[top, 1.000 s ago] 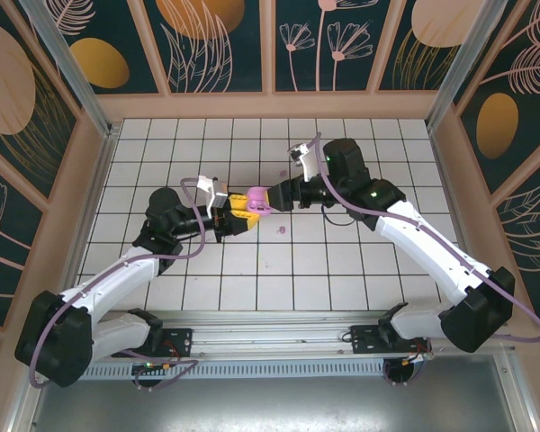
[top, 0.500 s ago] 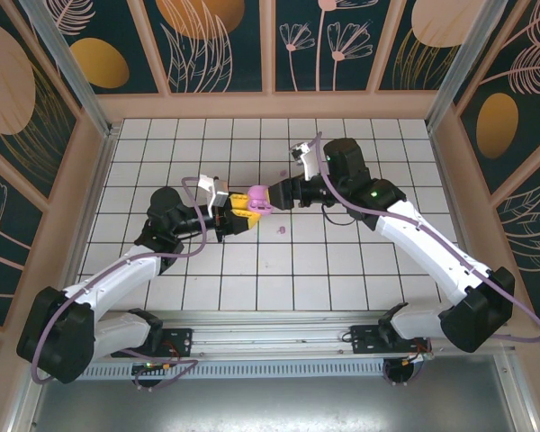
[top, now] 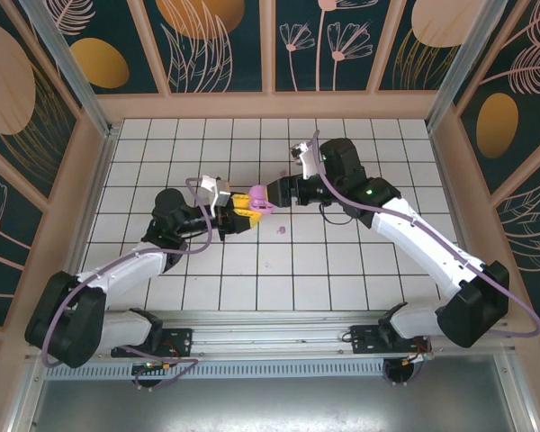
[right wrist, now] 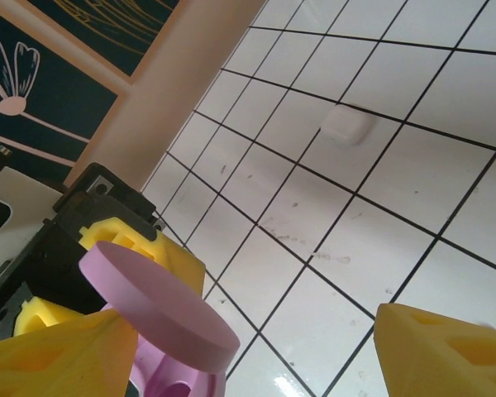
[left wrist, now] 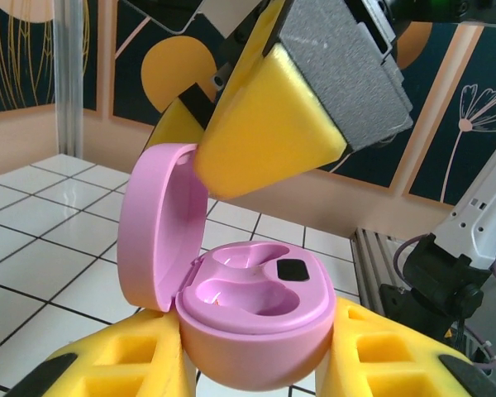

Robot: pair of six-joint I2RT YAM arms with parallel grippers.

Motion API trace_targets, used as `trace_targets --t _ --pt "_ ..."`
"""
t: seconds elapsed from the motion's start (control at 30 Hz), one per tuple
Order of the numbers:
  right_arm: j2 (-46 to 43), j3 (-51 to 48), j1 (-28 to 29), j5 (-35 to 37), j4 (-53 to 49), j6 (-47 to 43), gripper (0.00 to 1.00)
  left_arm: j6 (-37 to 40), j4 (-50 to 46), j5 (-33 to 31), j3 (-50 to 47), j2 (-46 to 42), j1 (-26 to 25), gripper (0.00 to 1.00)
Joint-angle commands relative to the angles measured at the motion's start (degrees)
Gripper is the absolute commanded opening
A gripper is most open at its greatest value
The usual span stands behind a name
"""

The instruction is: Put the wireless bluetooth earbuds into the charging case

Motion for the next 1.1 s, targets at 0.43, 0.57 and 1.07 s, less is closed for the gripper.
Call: trace_targets --t 0.43,0.57,1.07 --pt "3.8 1.1 -3.8 -0.3 -0.6 0.1 0.76 -7.2 12.1 3.9 0.3 9.6 3.1 0.00" --pt "5.4 2.5 -5.0 -0.5 -0.6 0.5 0.77 -7.6 12.7 4.2 1.2 11.7 3.8 0.00" --pt "14.7 2.3 -14.0 8.9 -2.3 9.9 0.66 -2.9 6.1 1.3 2.2 9.9 5.6 0.00"
